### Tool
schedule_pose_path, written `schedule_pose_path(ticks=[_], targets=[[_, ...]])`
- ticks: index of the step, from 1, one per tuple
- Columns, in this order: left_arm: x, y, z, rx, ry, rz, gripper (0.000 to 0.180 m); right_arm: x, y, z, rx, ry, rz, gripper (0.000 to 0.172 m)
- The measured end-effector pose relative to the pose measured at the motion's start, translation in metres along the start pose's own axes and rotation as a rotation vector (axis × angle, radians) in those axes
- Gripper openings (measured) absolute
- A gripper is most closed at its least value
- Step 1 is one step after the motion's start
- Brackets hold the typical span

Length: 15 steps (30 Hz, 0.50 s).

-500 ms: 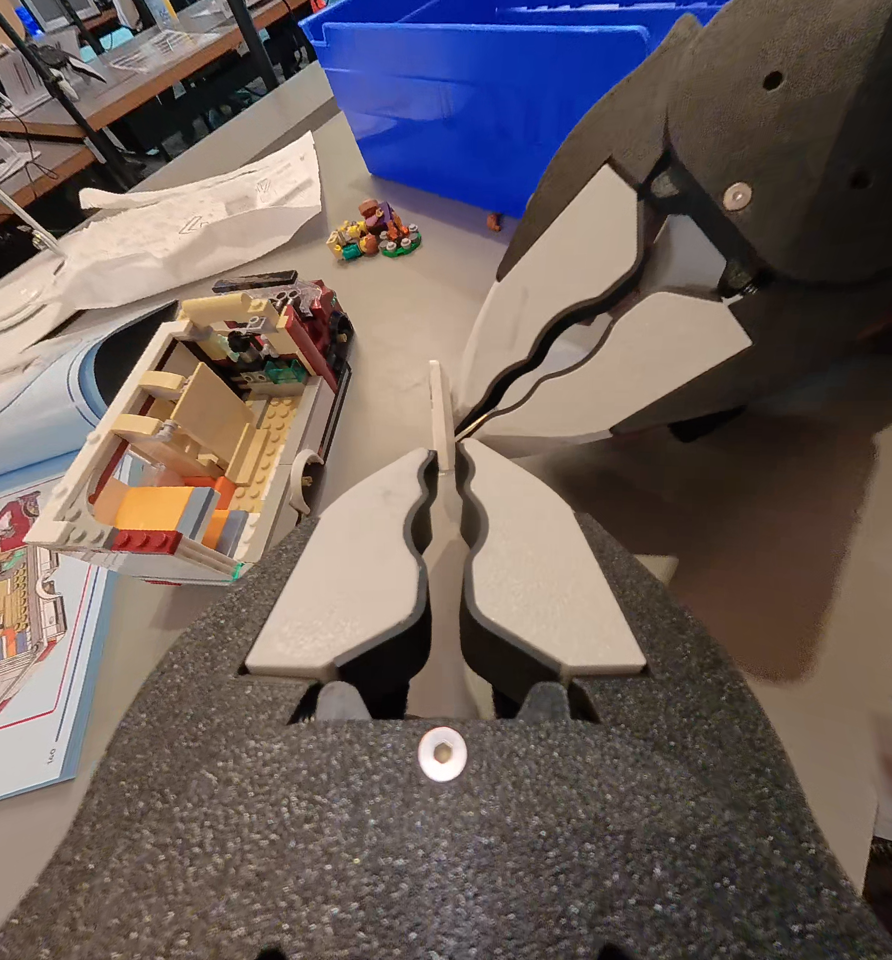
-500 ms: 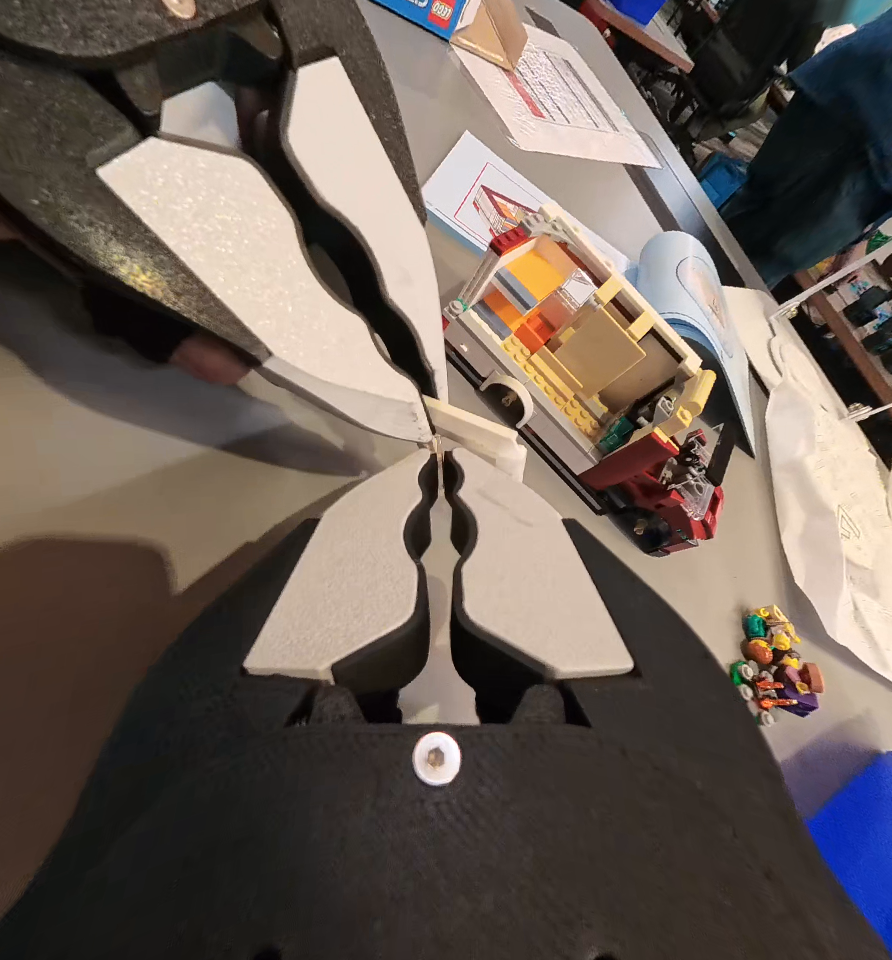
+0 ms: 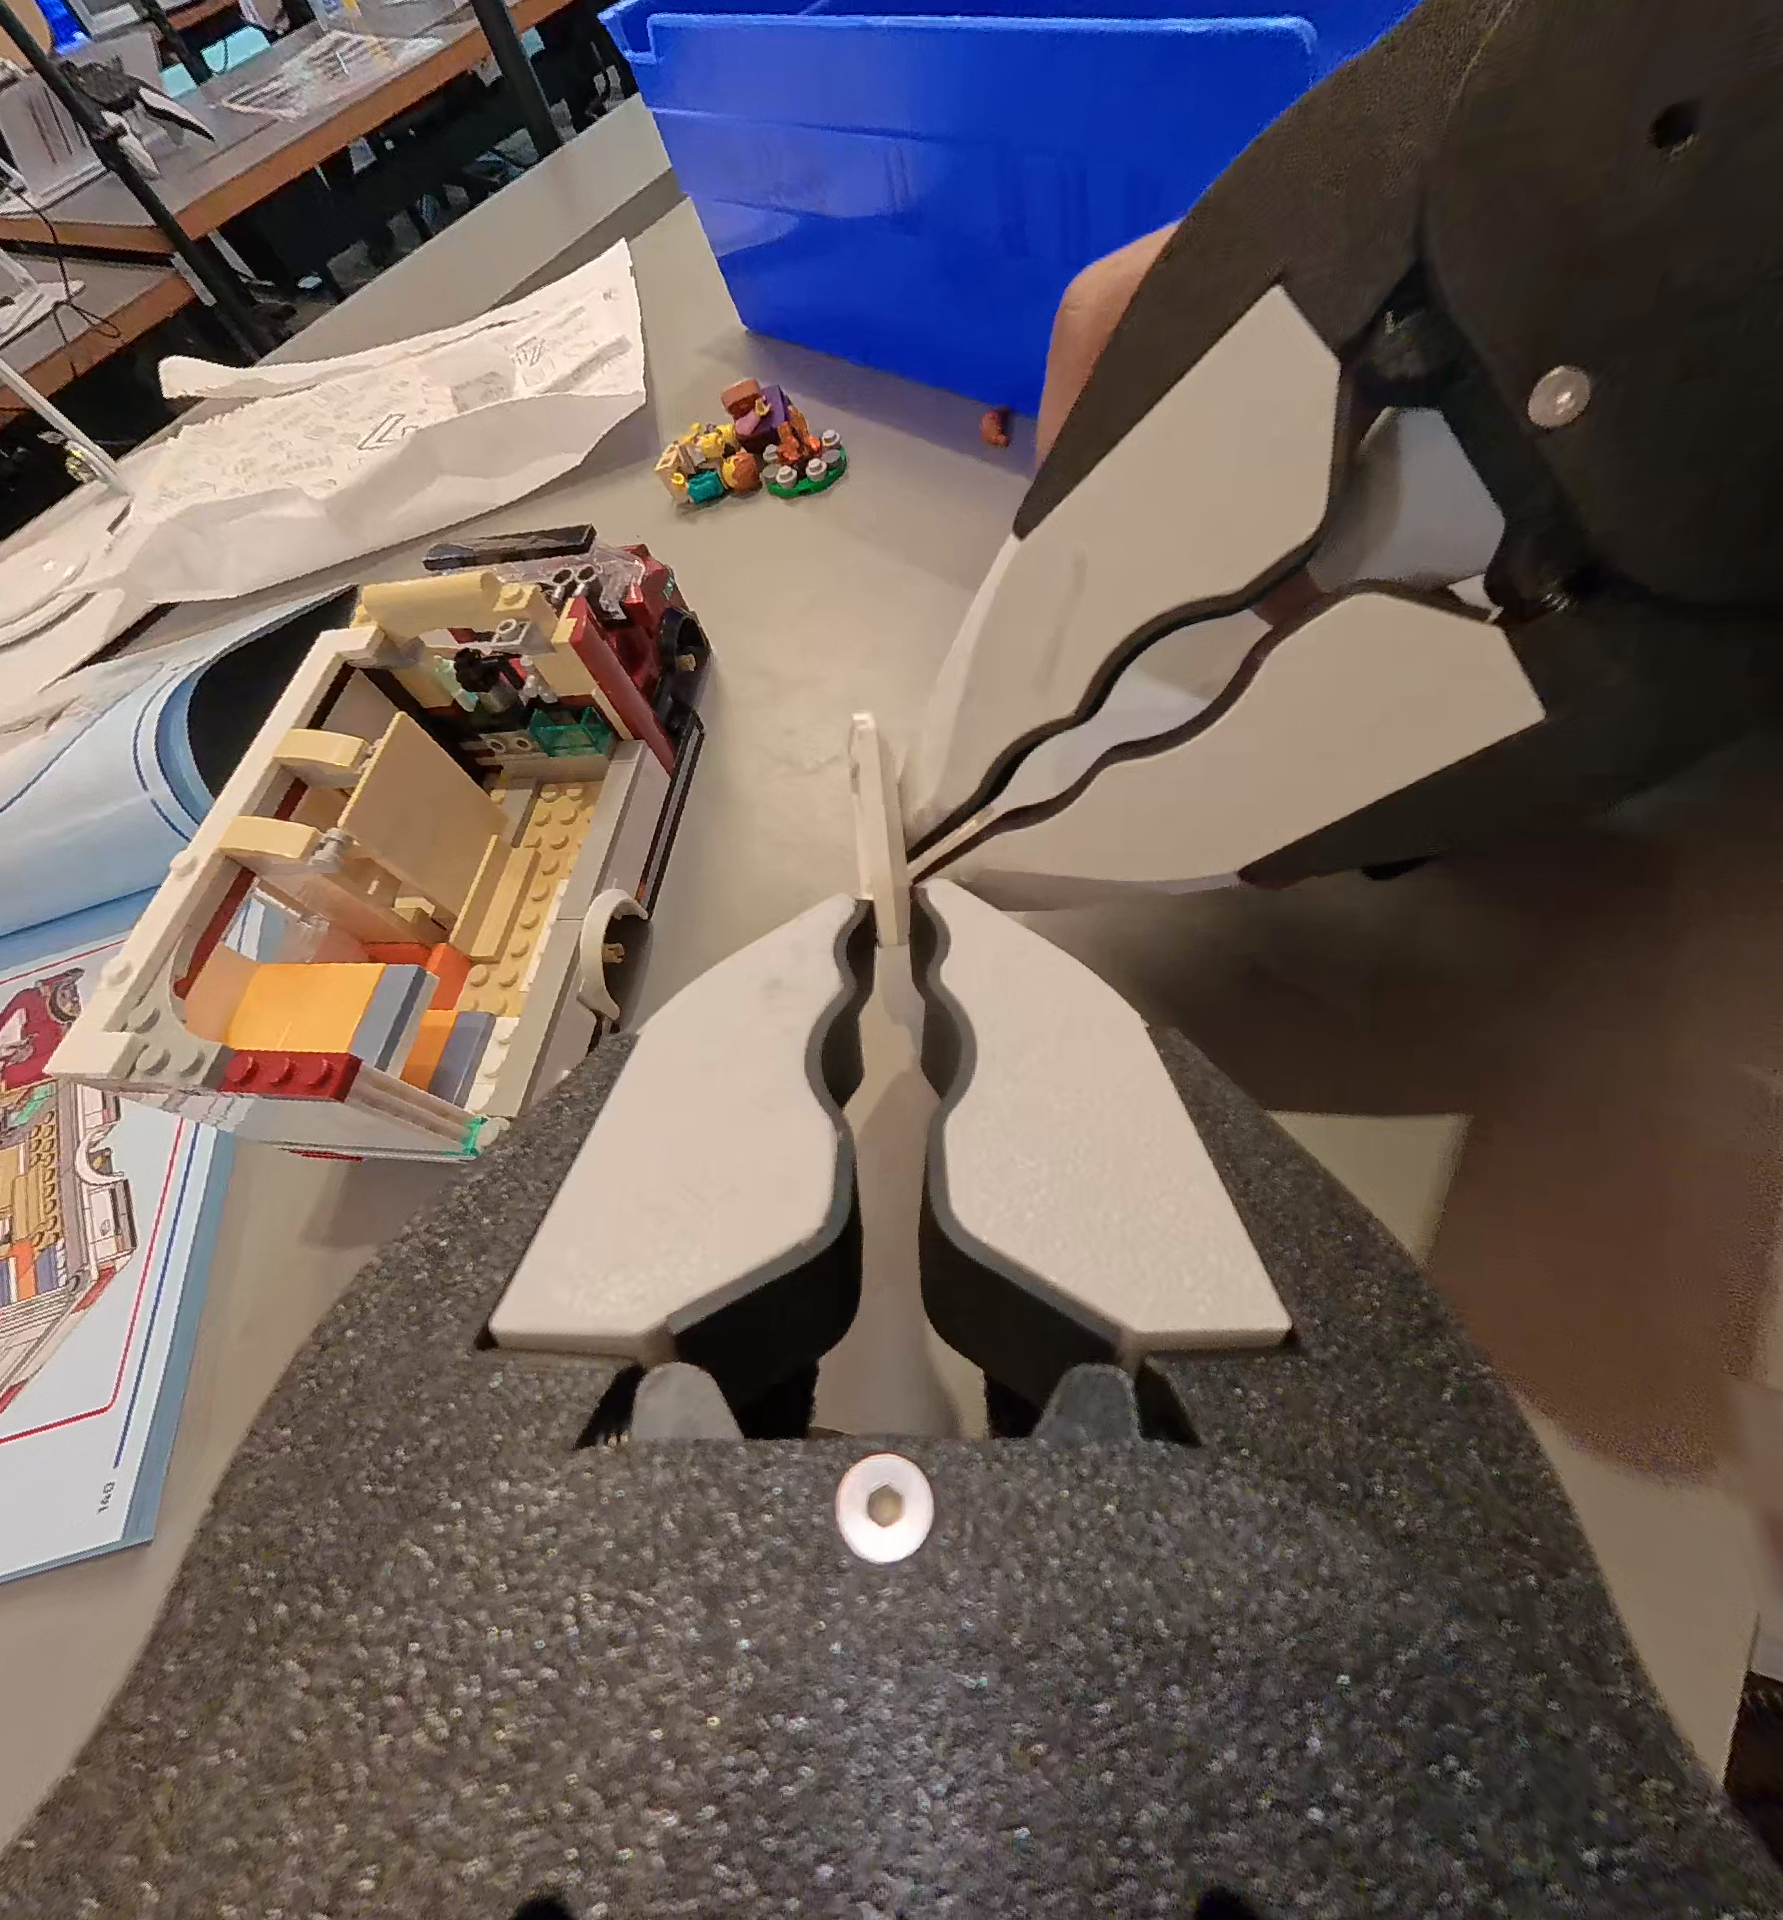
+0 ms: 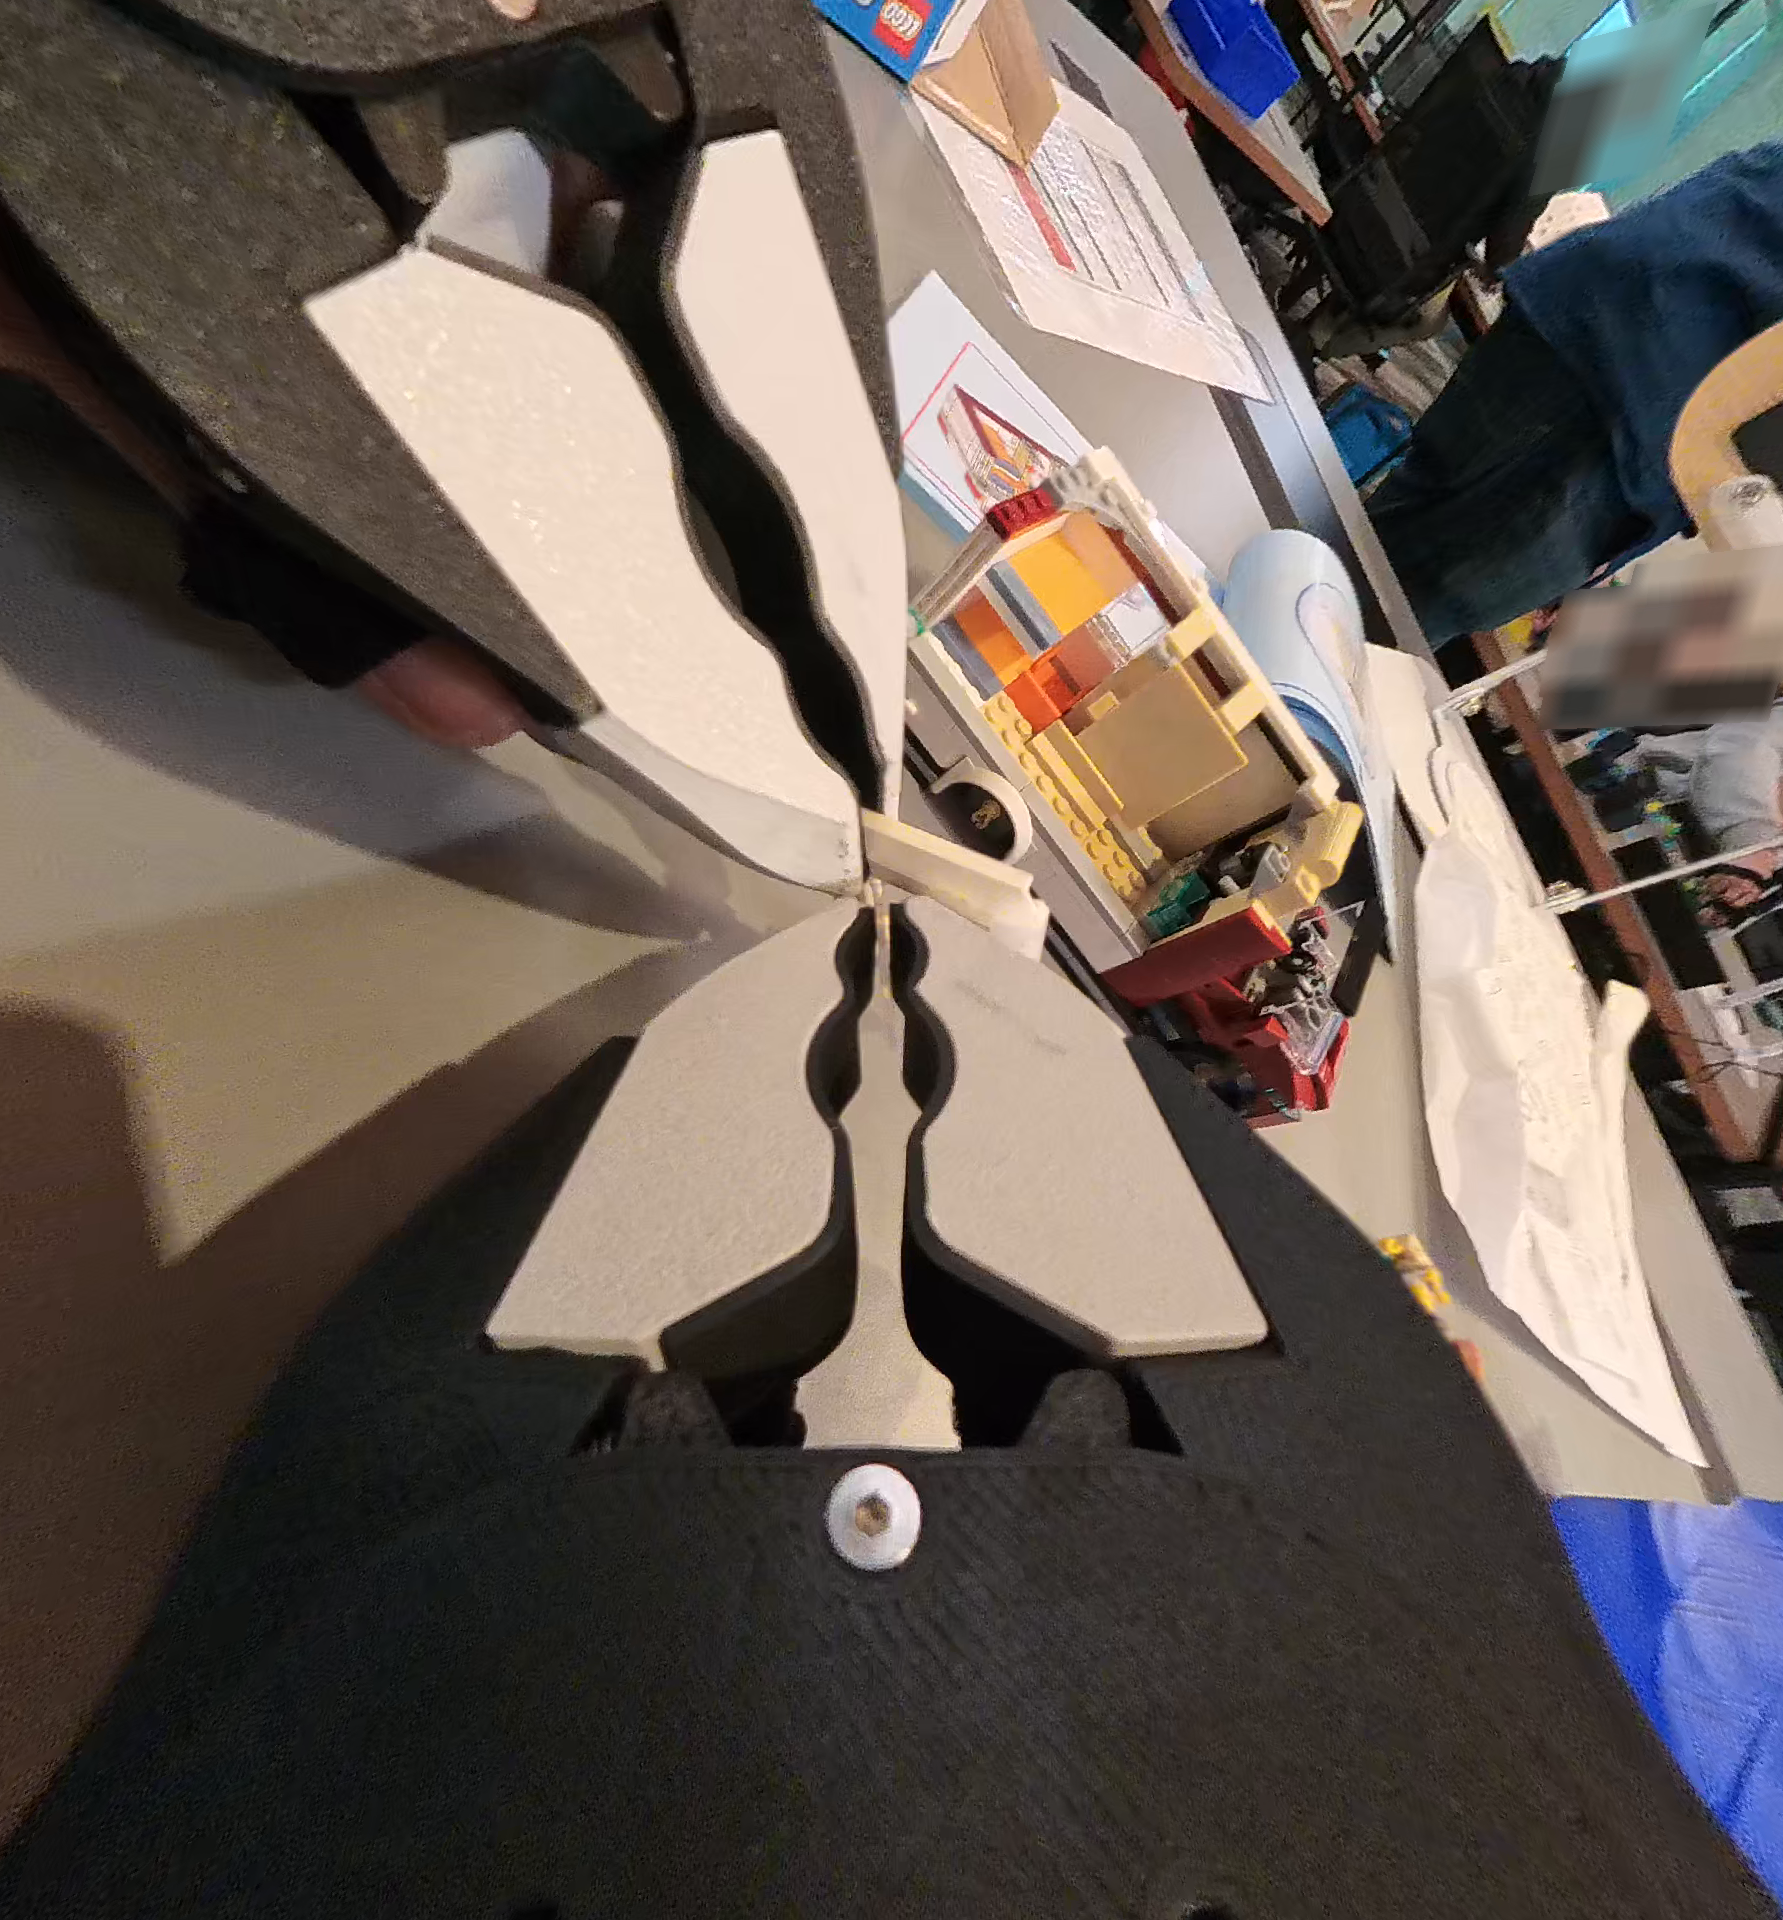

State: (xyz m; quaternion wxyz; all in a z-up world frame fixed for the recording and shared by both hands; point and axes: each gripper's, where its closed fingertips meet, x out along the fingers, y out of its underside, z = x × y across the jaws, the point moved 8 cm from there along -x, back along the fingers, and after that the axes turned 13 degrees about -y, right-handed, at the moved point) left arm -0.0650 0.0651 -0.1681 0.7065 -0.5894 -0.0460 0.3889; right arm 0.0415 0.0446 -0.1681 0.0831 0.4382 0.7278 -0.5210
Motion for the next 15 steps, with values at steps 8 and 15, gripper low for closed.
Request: schedule_pose_path(ticks=[8,15], targets=[[-0.001,0.005,-0.003,0.076,0.021,0.018,0.006,0.006,0.0,0.007,-0.206,0.02,0.11,0.001],[-0.005,0.008,-0.014,0.22,-0.08,-0.025,0.007,0.003,0.002,0.002,0.024,-0.071,0.026,0.002]])
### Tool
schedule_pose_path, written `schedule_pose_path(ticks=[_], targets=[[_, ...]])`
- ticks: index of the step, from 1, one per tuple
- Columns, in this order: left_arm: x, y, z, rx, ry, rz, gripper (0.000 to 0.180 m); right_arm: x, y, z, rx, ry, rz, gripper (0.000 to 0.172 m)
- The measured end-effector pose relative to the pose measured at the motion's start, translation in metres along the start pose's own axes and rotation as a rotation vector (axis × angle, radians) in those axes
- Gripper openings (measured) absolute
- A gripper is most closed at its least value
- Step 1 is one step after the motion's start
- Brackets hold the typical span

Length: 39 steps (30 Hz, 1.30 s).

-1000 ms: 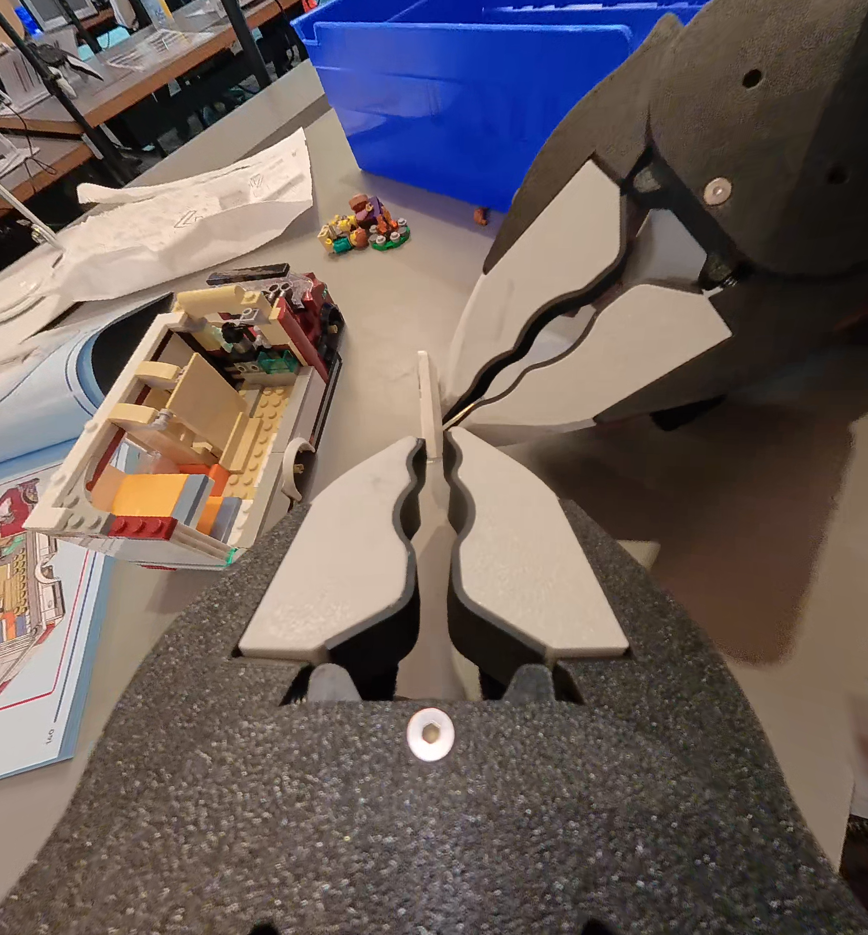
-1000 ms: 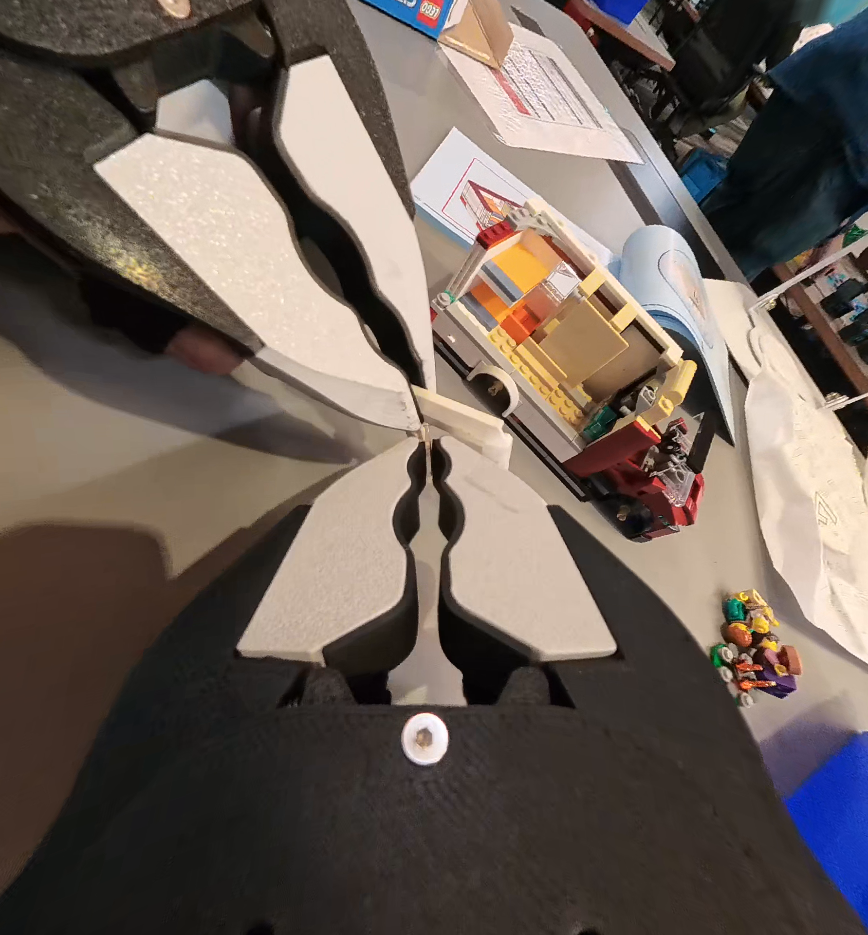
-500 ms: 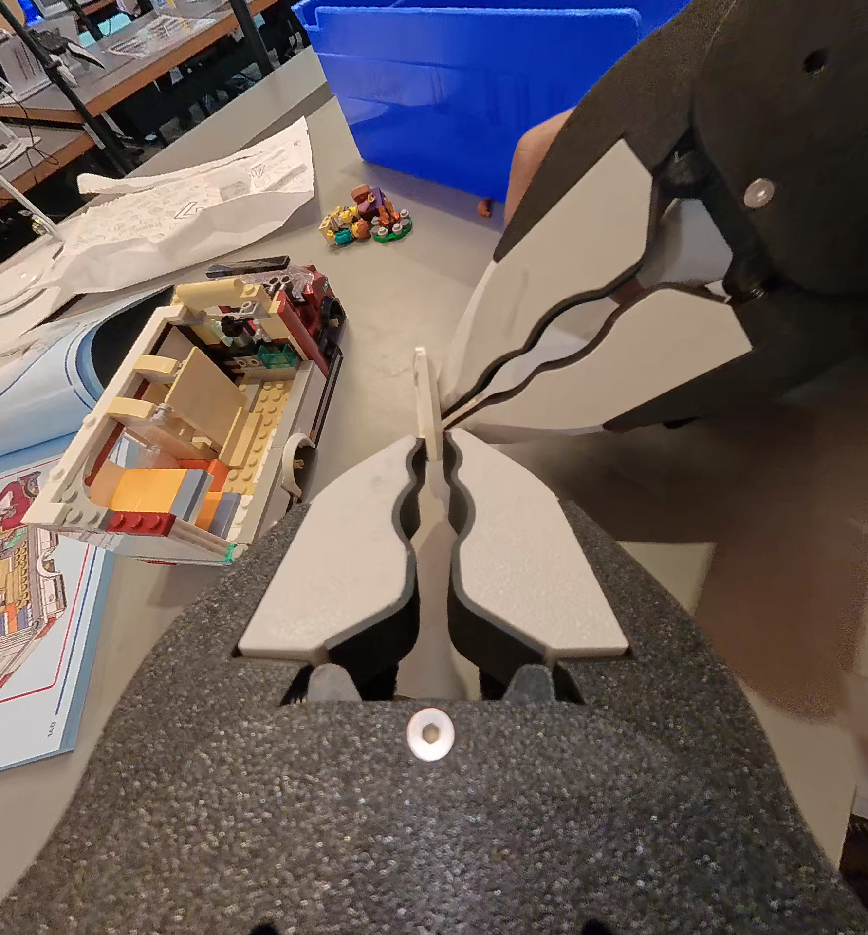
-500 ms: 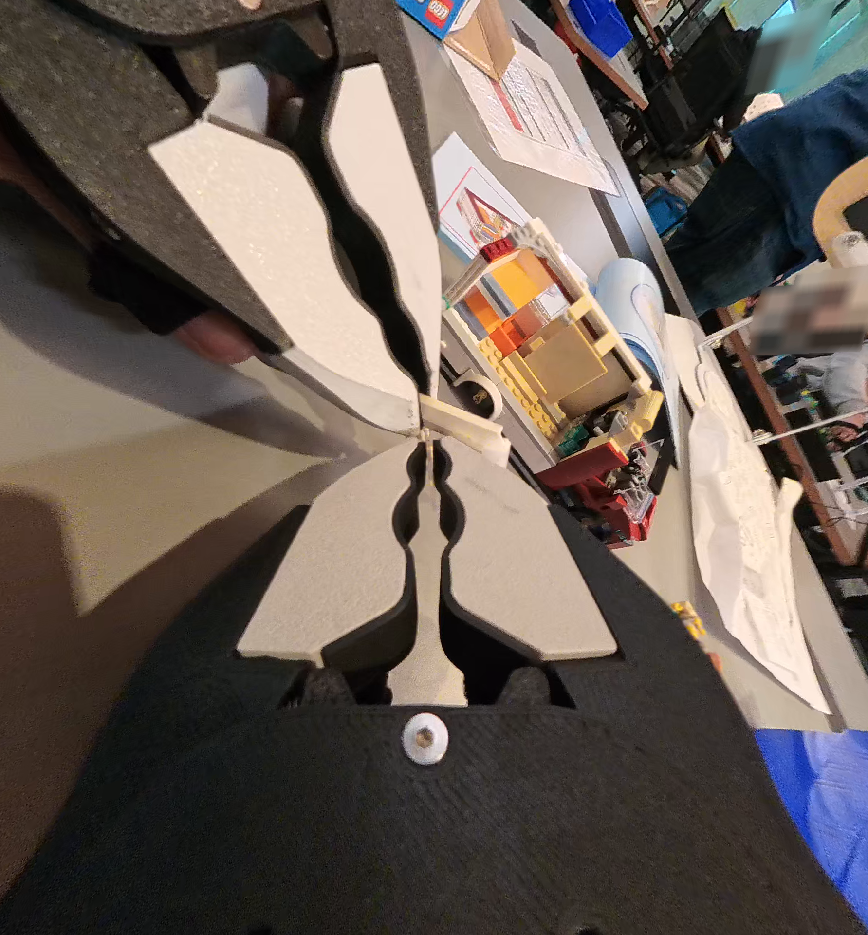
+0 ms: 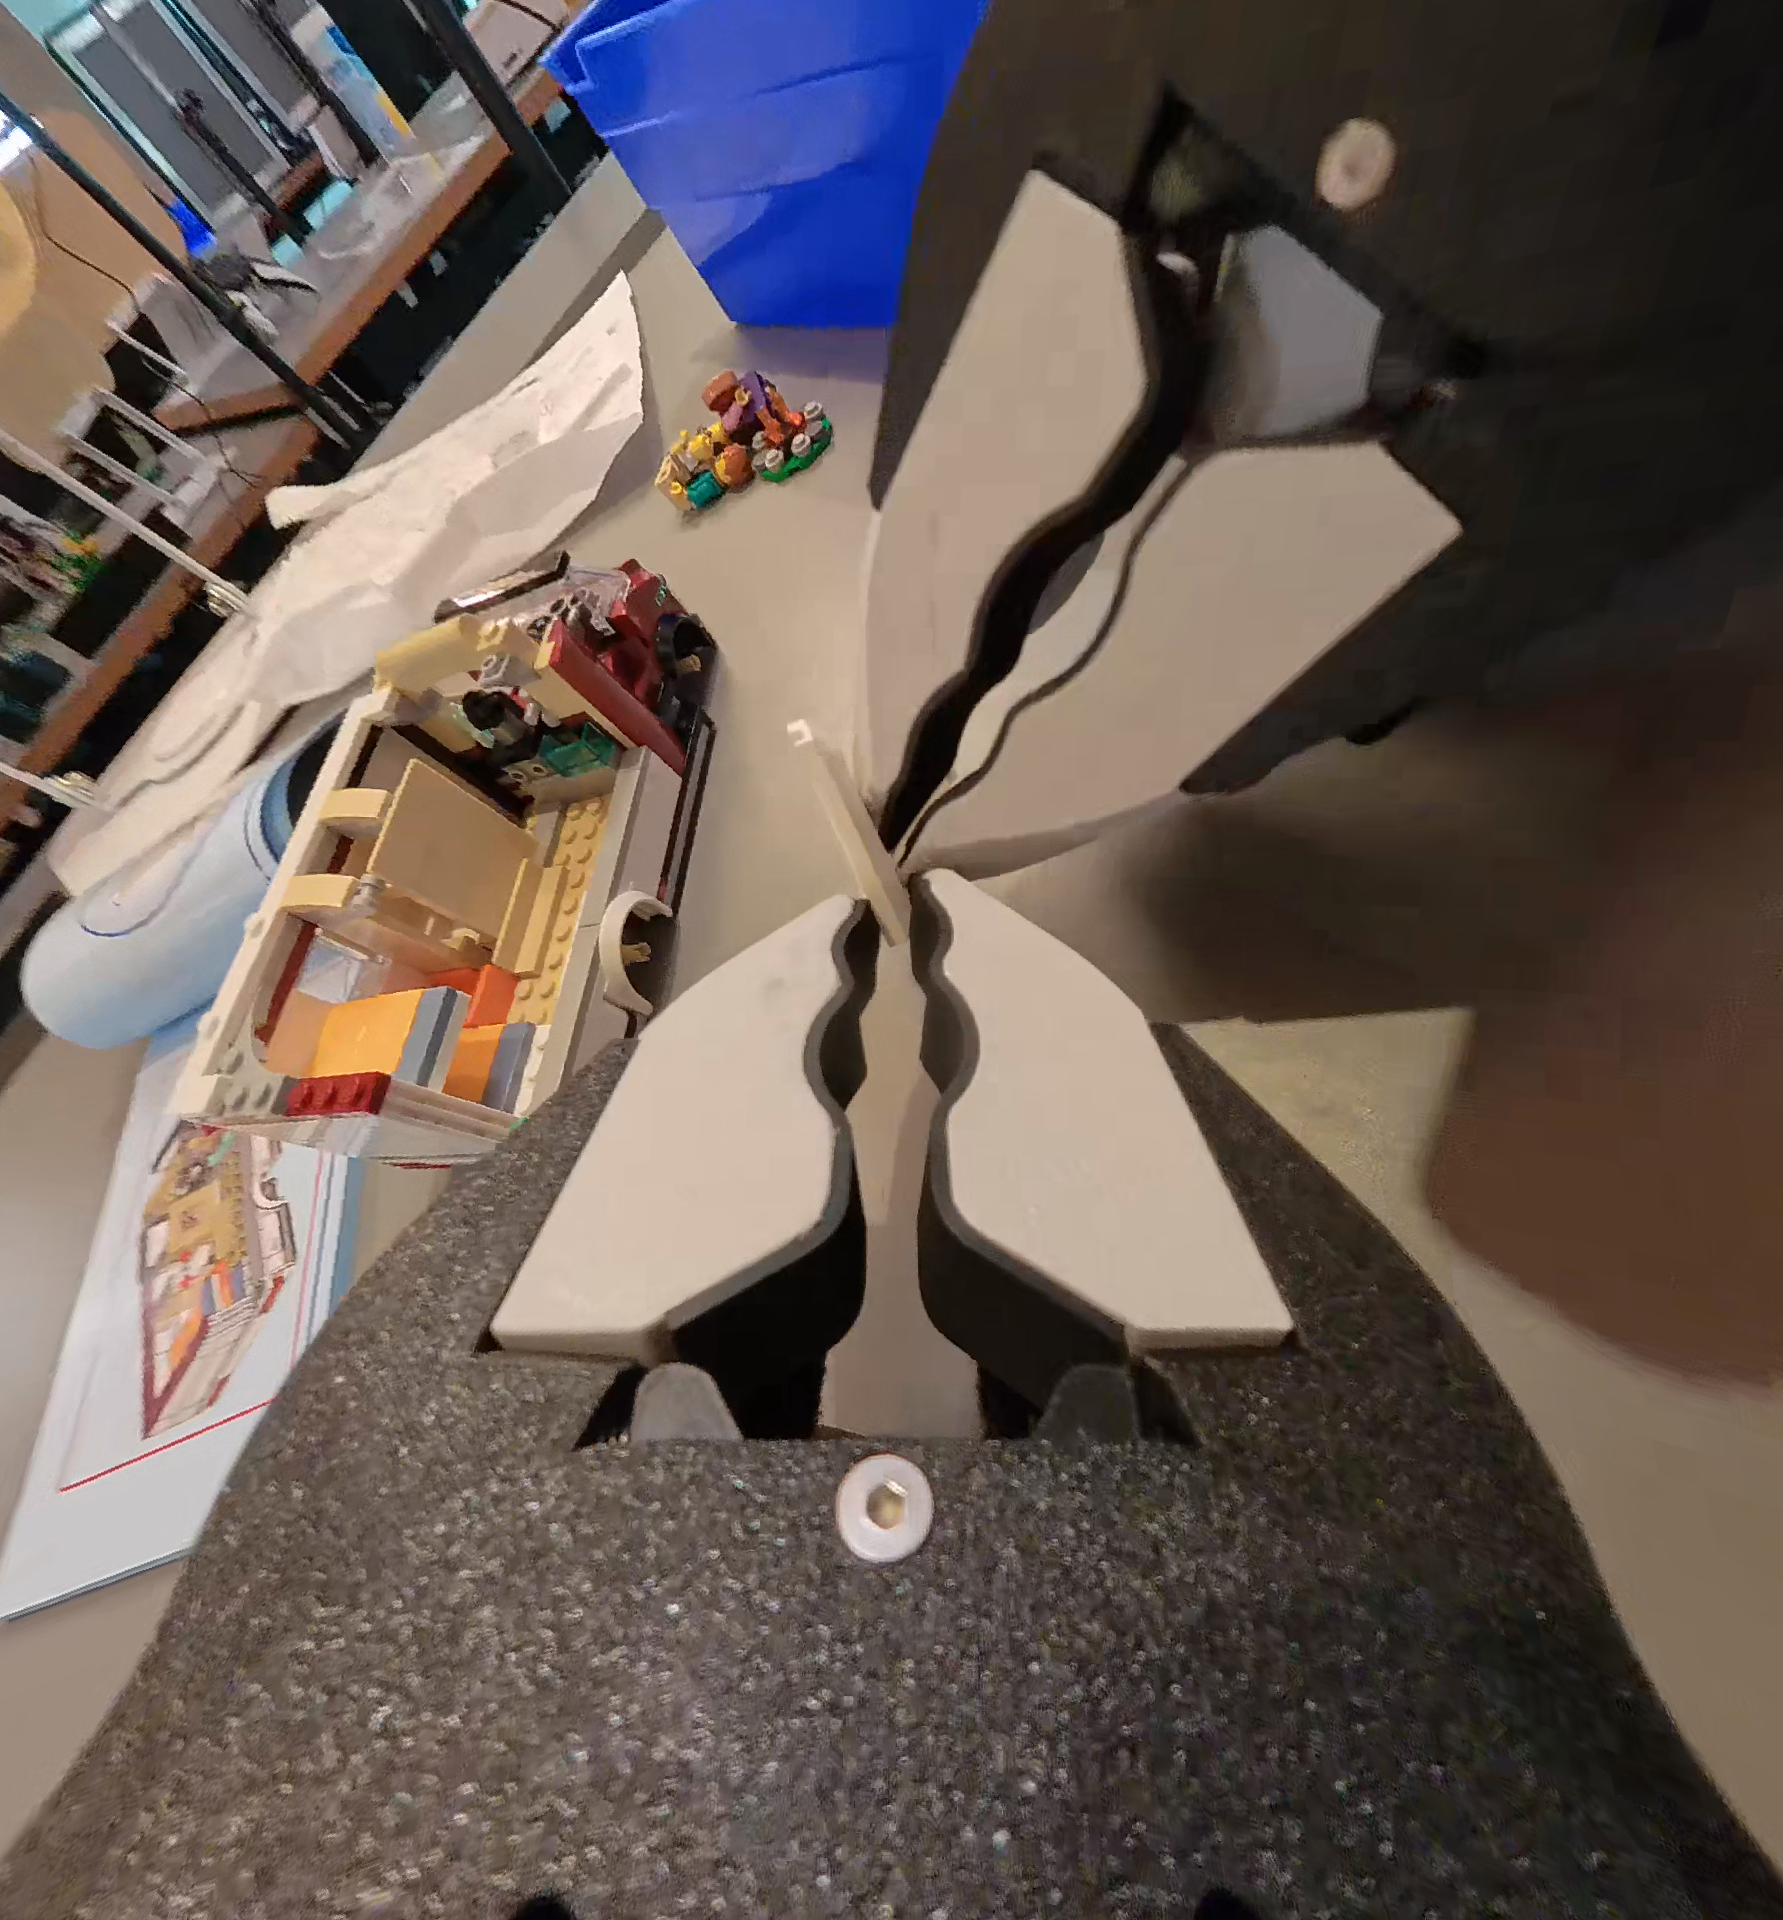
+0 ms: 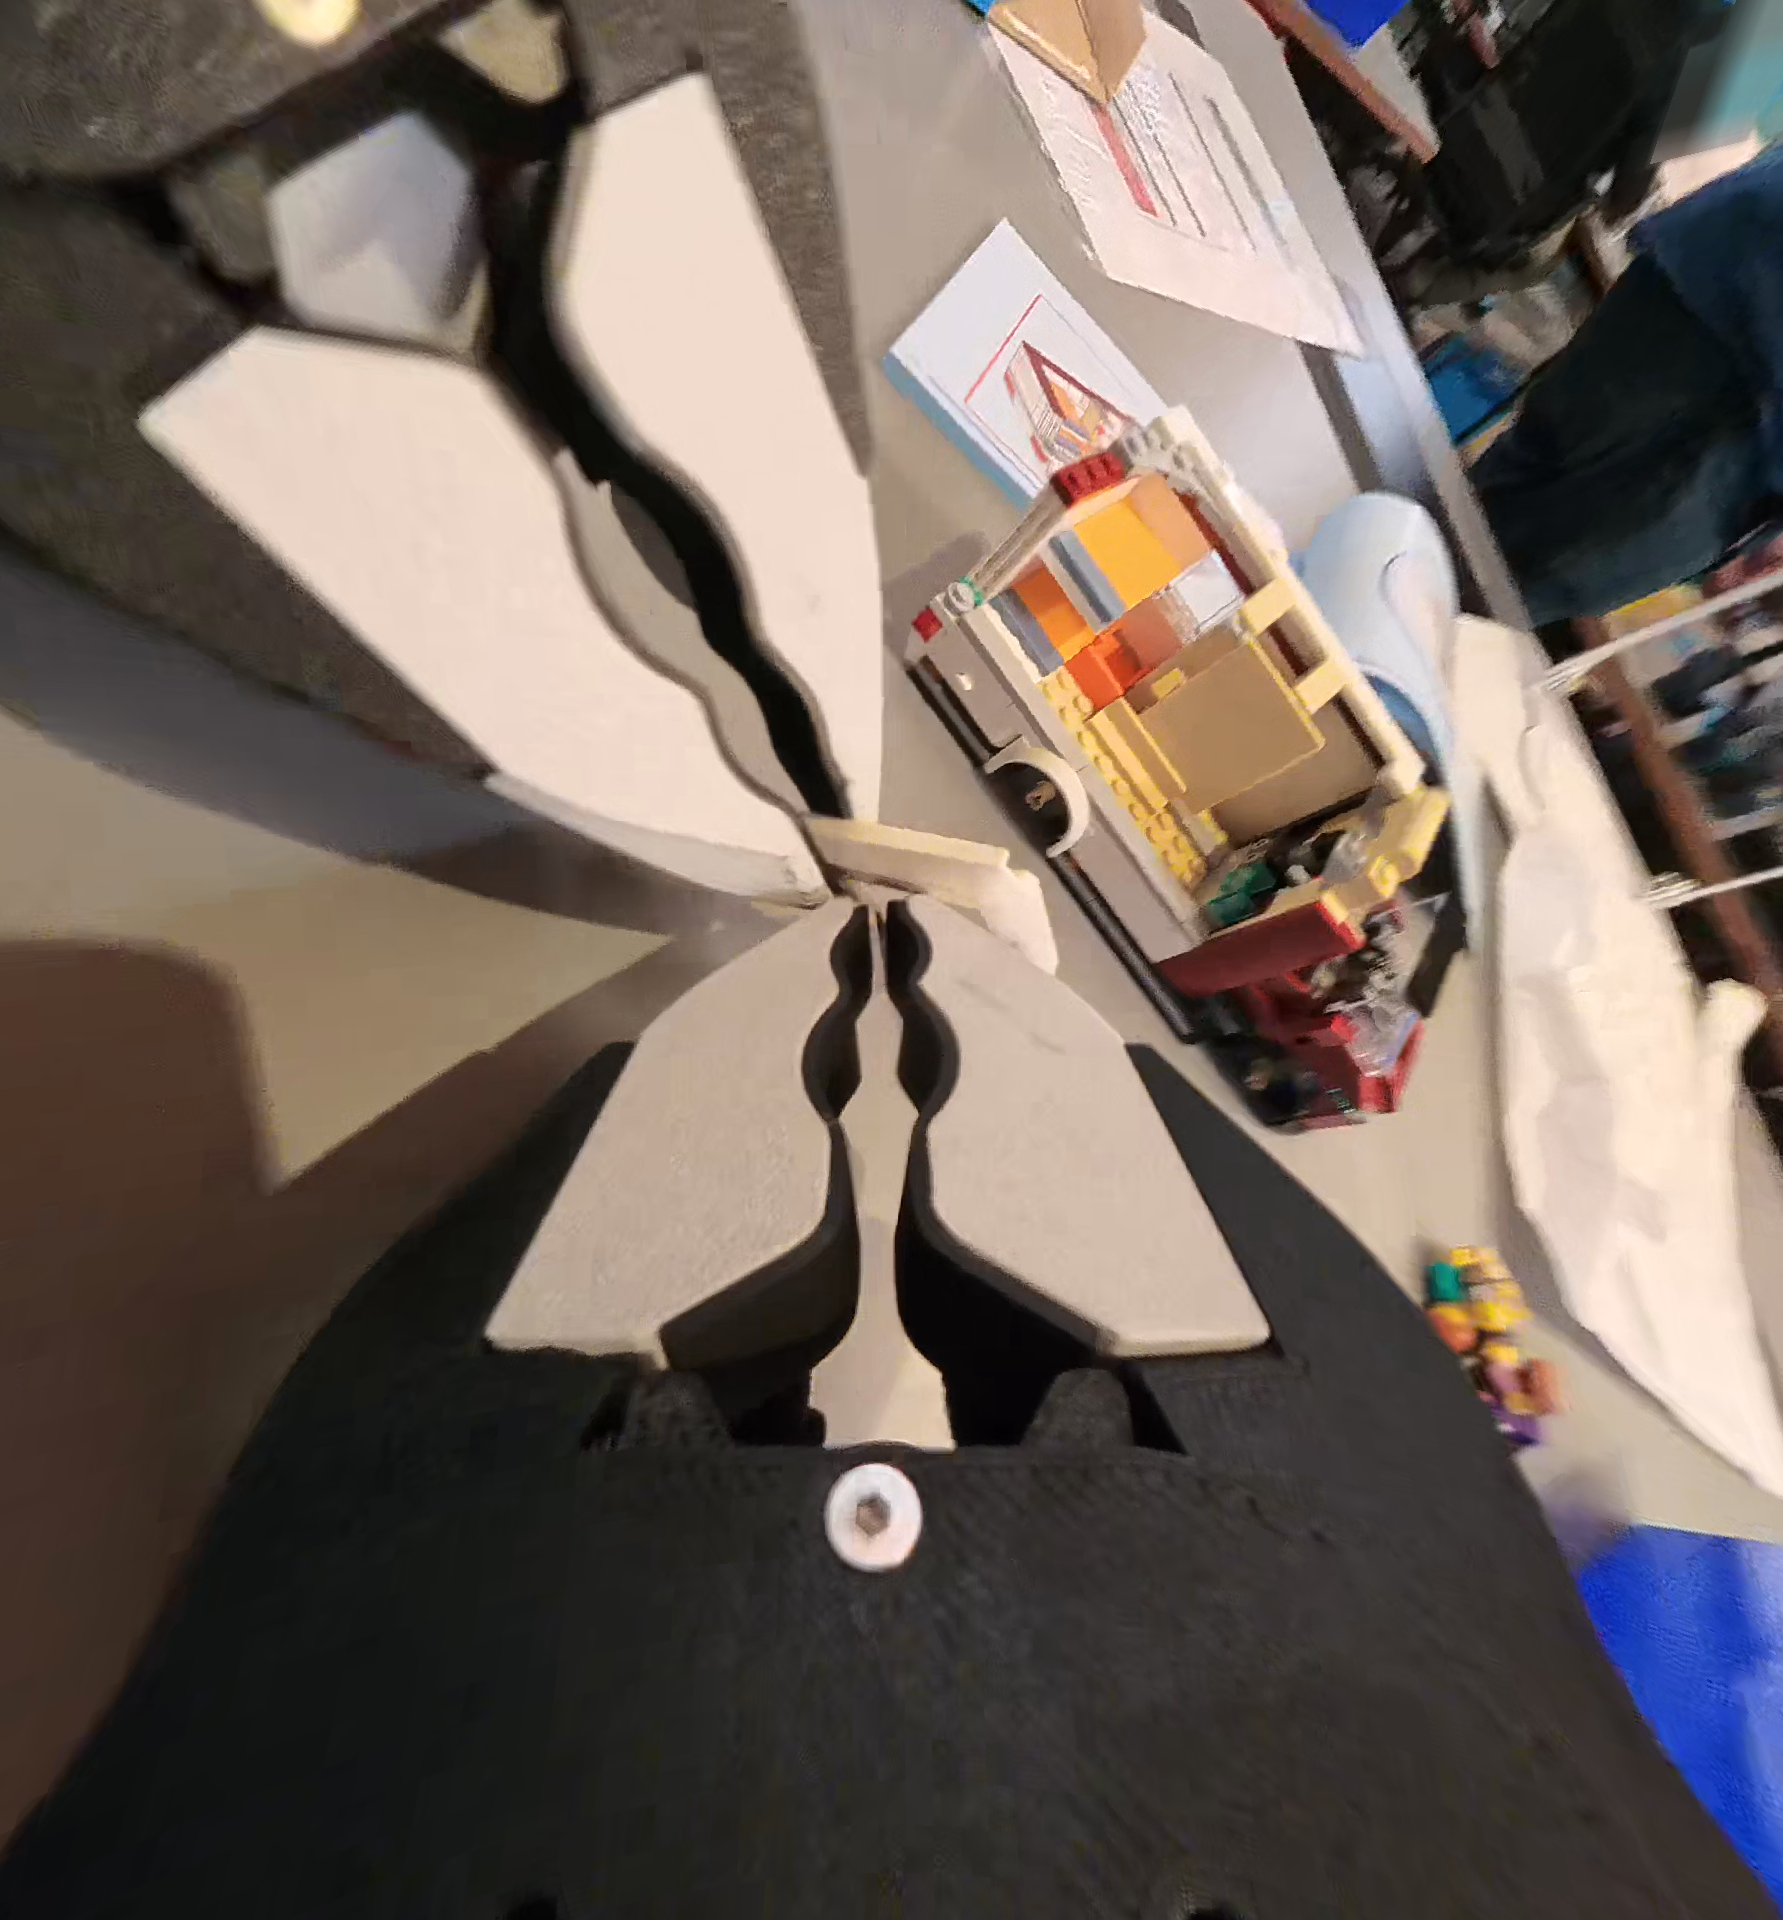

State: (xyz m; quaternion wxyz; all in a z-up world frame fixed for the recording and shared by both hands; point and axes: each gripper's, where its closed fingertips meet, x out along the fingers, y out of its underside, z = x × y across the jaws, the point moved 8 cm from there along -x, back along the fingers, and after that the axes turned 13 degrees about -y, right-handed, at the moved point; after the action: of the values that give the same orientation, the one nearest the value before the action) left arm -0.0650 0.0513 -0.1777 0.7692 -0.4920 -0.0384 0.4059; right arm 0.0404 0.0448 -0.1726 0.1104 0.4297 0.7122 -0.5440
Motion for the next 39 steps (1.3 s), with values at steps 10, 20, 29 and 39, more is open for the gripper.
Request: schedule_pose_path(ticks=[10,20,29,39], targets=[[0.001,0.0,-0.003,0.028,-0.002,-0.001,0.007,-0.002,0.007,-0.003,0.275,-0.084,-0.102,0.004],[0.0,-0.002,0.007,-0.103,0.057,-0.016,0.006,-0.005,0.004,-0.008,0.398,-0.094,-0.172,0.004],[-0.001,-0.004,0.013,-0.188,0.111,-0.043,0.007,-0.011,0.006,-0.015,0.528,-0.19,-0.277,0.003],[-0.002,-0.004,0.013,-0.187,0.147,-0.062,0.007,-0.013,0.012,-0.019,0.71,-0.347,-0.369,0.003]])
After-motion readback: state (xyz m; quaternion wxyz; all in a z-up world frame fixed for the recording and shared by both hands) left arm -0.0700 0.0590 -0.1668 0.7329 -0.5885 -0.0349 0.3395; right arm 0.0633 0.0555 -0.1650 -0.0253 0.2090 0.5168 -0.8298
